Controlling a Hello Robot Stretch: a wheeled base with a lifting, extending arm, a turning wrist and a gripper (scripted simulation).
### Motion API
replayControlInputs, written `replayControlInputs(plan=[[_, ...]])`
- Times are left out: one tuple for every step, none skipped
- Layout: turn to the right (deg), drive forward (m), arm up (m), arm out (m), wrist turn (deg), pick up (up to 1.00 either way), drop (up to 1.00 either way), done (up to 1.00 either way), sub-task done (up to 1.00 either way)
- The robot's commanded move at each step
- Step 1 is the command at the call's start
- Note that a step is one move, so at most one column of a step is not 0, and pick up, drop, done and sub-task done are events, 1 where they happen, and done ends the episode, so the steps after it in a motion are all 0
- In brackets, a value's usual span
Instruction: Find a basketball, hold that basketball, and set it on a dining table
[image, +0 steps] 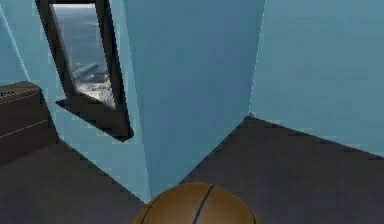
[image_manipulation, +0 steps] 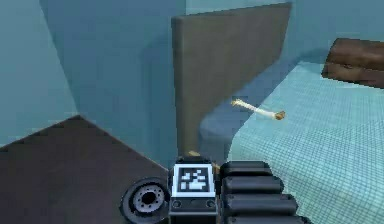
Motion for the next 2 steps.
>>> replayControlInputs(plan=[[-45.0, 0.00, 0.00, 0.00, 0.0, 0.00, 0.00, 0.00, 0.00], [-33.0, 0.00, 0.00, 0.00, 0.0, 0.00, 0.00, 0.00, 0.00]])
